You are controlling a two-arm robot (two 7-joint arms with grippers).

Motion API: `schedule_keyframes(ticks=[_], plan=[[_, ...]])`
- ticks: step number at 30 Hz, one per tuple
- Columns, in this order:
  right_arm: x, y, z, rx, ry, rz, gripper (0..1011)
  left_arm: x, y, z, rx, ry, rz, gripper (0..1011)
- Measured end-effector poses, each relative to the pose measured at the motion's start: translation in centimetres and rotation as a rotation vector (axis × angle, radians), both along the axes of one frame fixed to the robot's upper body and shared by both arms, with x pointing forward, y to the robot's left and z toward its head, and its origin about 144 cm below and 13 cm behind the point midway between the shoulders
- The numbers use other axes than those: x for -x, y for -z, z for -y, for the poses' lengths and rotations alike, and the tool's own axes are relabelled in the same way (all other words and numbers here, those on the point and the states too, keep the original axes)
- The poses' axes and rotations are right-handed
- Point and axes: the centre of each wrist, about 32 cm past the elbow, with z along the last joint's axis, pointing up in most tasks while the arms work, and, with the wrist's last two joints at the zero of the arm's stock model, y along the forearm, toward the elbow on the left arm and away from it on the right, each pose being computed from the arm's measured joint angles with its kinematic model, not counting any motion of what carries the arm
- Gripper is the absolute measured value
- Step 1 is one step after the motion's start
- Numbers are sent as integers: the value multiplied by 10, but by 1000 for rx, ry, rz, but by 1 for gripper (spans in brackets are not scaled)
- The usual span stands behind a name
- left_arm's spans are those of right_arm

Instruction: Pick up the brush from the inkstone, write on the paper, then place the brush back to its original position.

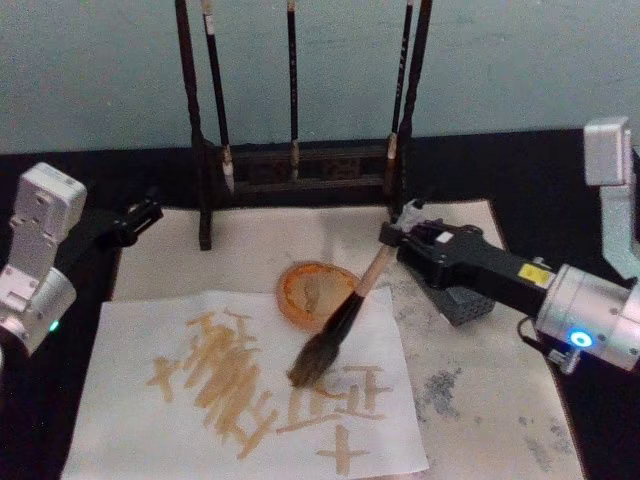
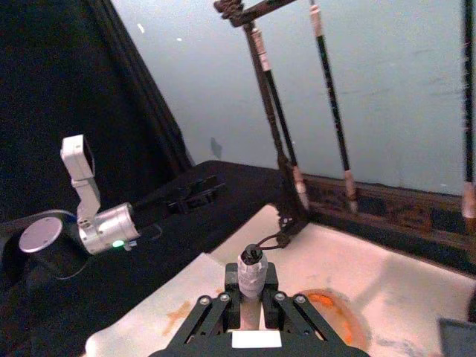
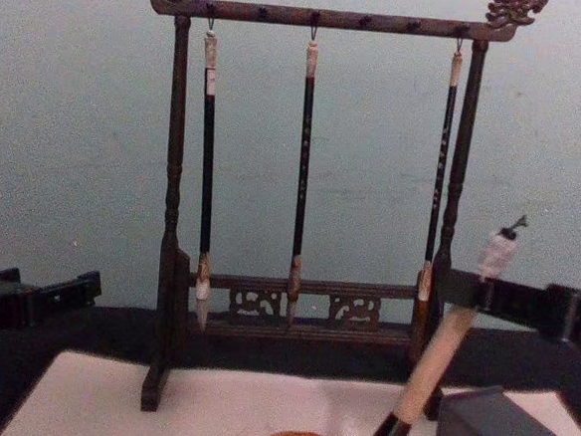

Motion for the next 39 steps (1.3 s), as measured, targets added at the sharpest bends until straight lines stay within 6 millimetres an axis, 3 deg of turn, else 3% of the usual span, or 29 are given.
schedule_keyframes(ticks=[18,29,39], plan=[[10,-15,19,-22,49,55,164,0,0,0,0,0,0,1002],[10,-25,-4,-63,-50,103,164,0,0,0,0,0,0,1002],[3,-13,-21,-42,-77,57,164,0,0,0,0,0,0,1002]])
